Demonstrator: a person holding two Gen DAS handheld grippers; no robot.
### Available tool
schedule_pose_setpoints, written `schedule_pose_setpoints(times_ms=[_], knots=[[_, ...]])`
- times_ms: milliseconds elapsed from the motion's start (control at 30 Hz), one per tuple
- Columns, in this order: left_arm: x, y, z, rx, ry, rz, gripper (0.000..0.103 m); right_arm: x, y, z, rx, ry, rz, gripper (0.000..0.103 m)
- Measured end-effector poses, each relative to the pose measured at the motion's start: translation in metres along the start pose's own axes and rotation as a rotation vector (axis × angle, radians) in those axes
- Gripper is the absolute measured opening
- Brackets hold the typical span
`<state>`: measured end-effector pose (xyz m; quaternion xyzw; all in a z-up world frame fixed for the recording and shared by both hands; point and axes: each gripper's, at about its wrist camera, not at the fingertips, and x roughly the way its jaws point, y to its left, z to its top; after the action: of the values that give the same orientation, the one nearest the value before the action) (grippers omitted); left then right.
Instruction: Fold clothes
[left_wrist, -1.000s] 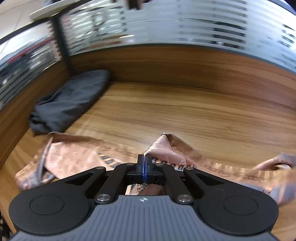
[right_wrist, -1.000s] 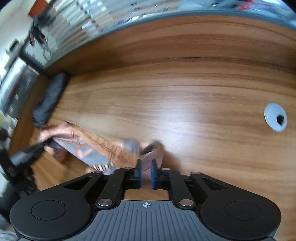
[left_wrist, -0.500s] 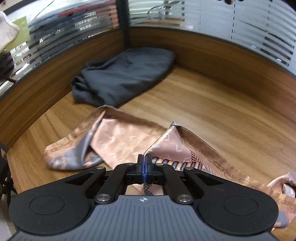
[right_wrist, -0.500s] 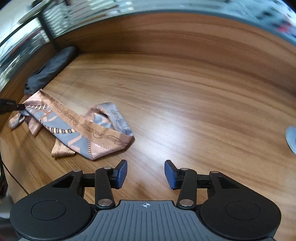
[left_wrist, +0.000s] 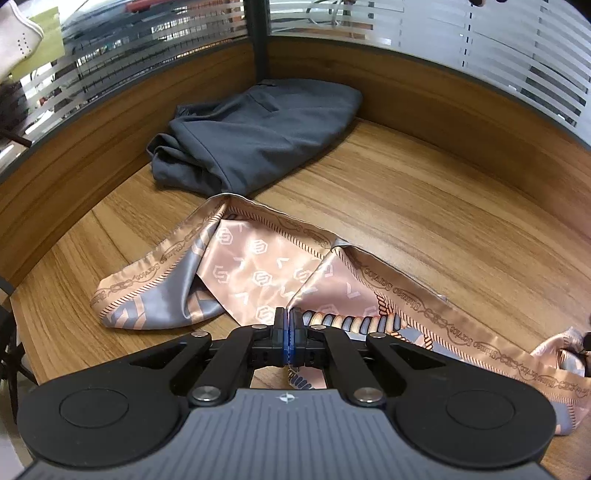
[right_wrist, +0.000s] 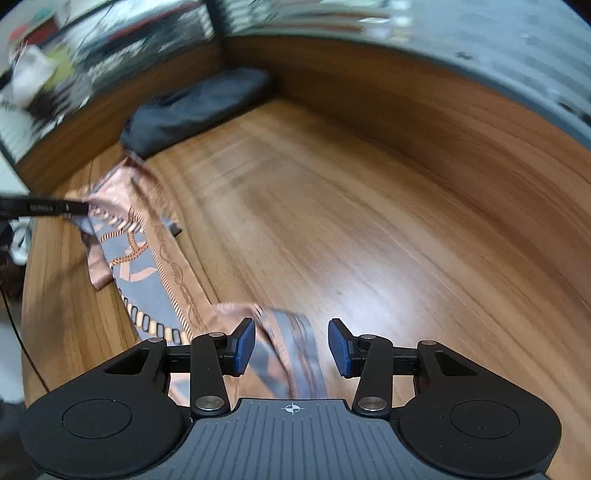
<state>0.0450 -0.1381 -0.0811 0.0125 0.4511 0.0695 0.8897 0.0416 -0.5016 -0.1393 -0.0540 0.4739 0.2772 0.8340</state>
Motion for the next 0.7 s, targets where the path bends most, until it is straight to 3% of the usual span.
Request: schedule_pose_setpoints(times_ms=[233, 267, 333, 367, 533, 700], knots=[[0.002, 0.000, 0.002, -0.020, 0.006, -0.014, 0.000, 0.033, 0.010, 0.020, -0.110, 0.103, 0.051, 0.043], [0.002, 0.000, 0.002, -0.020, 0.007, -0.014, 0.000, 0.037, 0.011, 0.020, -0.128, 0.122, 0.054, 0.039], [0.003, -0.001, 0.003, -0.023, 0.007, -0.008, 0.000, 0.039, 0.011, 0.017, -0.137, 0.142, 0.052, 0.014], [0.004, 0.000, 0.003, -0.026, 0.006, -0.004, 0.000, 0.038, 0.010, 0.016, -0.127, 0.145, 0.045, 0.010], [0.004, 0.000, 0.004, -0.039, 0.005, 0.011, 0.000, 0.015, -0.010, 0.004, 0.008, 0.127, -0.059, 0.004], [-0.003, -0.005, 0.004, -0.021, -0.007, -0.008, 0.000, -0.035, -0.049, -0.042, 0.245, 0.136, -0.197, 0.004]])
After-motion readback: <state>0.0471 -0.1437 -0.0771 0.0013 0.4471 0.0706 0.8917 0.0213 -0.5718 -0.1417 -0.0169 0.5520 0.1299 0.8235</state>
